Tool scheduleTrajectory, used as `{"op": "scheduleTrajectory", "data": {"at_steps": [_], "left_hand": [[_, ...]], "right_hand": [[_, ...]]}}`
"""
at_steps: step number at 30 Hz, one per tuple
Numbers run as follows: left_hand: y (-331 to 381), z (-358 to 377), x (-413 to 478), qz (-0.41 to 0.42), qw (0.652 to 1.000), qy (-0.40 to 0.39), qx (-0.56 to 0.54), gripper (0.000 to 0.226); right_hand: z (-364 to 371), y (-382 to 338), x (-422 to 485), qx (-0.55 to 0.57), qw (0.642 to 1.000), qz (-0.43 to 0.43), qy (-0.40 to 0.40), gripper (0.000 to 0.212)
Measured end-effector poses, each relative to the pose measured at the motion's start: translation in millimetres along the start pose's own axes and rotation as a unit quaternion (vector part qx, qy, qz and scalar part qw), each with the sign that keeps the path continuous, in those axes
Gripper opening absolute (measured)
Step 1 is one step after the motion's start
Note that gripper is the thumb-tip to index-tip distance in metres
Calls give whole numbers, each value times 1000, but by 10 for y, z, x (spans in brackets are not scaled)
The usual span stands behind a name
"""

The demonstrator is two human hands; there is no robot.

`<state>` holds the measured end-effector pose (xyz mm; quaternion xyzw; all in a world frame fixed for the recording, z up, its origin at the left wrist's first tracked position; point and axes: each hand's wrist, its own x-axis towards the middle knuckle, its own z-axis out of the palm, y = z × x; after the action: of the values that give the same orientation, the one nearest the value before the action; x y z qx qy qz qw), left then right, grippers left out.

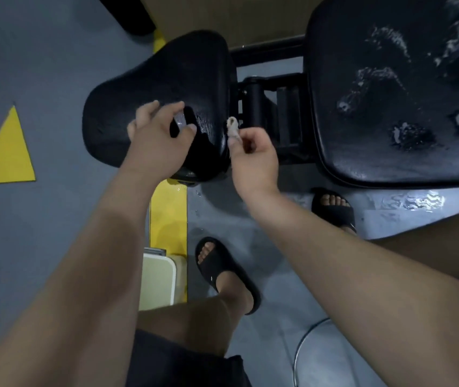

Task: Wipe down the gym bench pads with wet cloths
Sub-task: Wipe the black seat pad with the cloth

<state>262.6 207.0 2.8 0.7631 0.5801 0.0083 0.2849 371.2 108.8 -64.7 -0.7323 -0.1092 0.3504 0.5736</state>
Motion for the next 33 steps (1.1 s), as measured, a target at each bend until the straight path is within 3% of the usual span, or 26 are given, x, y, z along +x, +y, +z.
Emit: {"op": "scheduleTrajectory", "data": {"at_steps": [6,9,15,21,29,33], "left_hand": [[27,102,462,6,997,73,34,49],[2,316,514,-16,995,85,53,51],[-79,551,509,-4,978,192,84,51],[-117,609,545,-1,968,232,93,50],[-163,685,587,9,955,275,109,53],[-180,683,599,13,952,286,113,54]], "right_hand": [[20,156,189,-32,998,-16,-50,5],[88,-10,521,-63,997,-34,-34,13],[200,-279,1171,-52,995,-60,-52,13],[60,-45,731,-90,991,-48,-86,16],[380,-518,1587,-81,992,-61,-69,19],[314,-413,1190,-106,992,-40,-56,33]]}}
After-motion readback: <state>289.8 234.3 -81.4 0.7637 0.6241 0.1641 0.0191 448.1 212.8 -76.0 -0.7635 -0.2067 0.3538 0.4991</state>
